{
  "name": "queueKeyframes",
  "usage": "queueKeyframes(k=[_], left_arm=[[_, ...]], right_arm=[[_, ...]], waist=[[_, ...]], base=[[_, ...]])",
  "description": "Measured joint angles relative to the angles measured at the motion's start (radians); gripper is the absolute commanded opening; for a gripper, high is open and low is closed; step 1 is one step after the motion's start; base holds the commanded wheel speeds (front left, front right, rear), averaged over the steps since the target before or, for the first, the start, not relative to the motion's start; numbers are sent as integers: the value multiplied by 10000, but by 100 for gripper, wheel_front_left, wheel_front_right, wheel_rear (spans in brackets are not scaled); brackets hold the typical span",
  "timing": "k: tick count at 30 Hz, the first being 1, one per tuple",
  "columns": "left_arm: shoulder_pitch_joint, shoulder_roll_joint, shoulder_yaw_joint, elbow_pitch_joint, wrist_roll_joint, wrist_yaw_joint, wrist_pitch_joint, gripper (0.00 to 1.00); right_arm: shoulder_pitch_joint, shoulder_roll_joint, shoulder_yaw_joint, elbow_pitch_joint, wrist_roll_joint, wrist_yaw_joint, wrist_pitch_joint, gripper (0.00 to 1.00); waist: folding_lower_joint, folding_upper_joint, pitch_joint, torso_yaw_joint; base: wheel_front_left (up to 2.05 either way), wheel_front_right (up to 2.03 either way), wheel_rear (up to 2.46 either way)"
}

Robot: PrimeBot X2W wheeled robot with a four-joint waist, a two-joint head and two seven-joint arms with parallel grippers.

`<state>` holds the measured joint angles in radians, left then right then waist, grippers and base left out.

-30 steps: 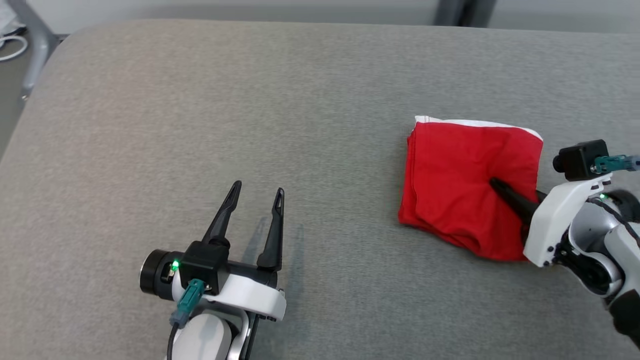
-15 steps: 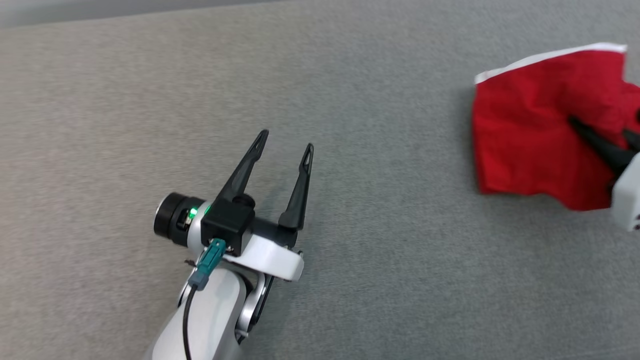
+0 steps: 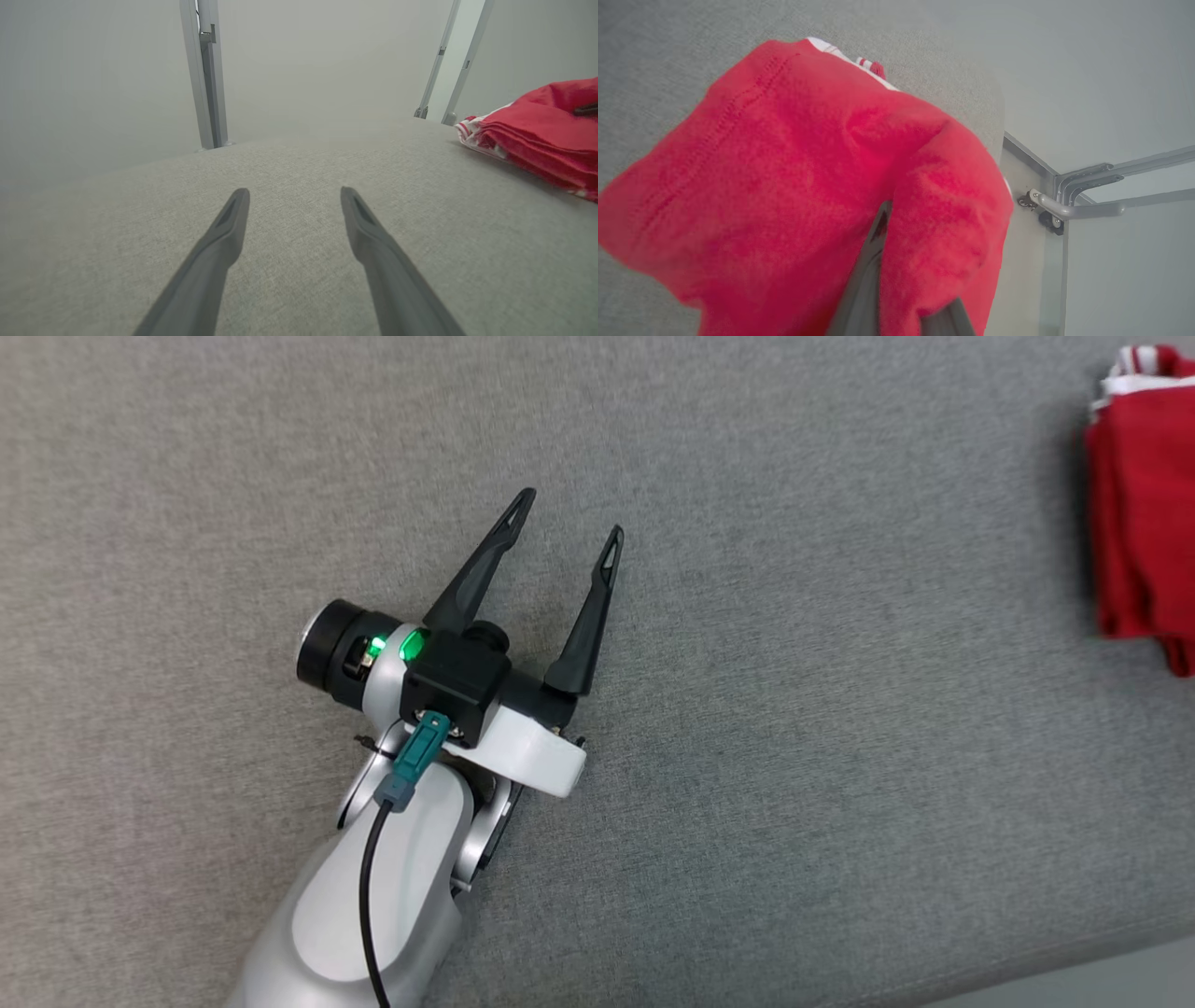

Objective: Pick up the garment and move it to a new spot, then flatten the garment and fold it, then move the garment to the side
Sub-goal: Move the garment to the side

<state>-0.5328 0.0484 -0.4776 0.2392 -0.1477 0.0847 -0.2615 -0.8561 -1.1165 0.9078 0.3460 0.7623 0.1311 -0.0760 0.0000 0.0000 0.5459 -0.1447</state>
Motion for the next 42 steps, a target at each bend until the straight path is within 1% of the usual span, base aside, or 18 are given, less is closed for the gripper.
queueKeyframes(k=[5,6,8,15,22,25,26,27,28,33,37,40,42], left_arm=[[-320,-12,-21,10,56,-61,-10,100],[-447,-21,-81,-33,52,-88,-33,100],[-520,-58,-159,-71,-13,-84,-35,100],[-677,-128,-380,-188,-288,48,-46,100],[-684,-113,-460,-232,-472,217,-46,100],[-651,-96,-456,-242,-483,234,-46,100],[-643,-82,-449,-238,-483,236,-44,100],[-634,-82,-445,-232,-483,236,-44,100],[-605,-75,-435,-224,-483,236,-44,100],[-362,-36,-318,-105,-479,265,-31,100],[-75,6,-226,-46,-506,272,-15,100],[151,2,-171,-59,-629,314,-15,100],[386,0,-98,-109,-709,351,-15,100]], right_arm=[[-784,-625,826,512,-594,2,-127,0],[-1105,-855,1122,715,-892,2,-167,0],[-1429,-1043,1381,911,-1001,2,-213,0],[-2440,-1572,2311,1409,-2040,2,-477,0],[-2992,-1498,2907,2128,-2163,2,-311,0],[-3022,-1267,3080,2504,-1701,2,-13,1],[-3023,-1206,3137,2552,-1689,2,-4,36],[-3026,-1127,3129,2717,-1442,2,65,36],[-3031,-1078,3137,2867,-1335,2,88,100],[-3027,-809,3336,3269,-1129,2,82,100],[-3256,-637,3319,3969,-1032,2,403,100],[-3492,-326,3290,4456,-1185,2,581,100],[-3687,8,3231,4815,-1402,2,470,100]], waist=[[0,0,666,35],[0,0,844,117],[0,0,954,248],[0,0,1164,661],[0,0,1159,922],[0,0,1130,1004],[0,0,1113,1020],[0,0,1096,1036],[0,0,1072,1051],[0,0,775,1075],[0,0,383,1054],[0,0,-4,1035],[0,0,-452,1028]], base=[[0,0,0],[0,0,0],[0,0,0],[0,0,0],[0,0,0],[0,0,0],[0,0,0],[0,0,0],[0,0,0],[0,0,0],[0,0,0],[0,0,0],[0,0,0]])
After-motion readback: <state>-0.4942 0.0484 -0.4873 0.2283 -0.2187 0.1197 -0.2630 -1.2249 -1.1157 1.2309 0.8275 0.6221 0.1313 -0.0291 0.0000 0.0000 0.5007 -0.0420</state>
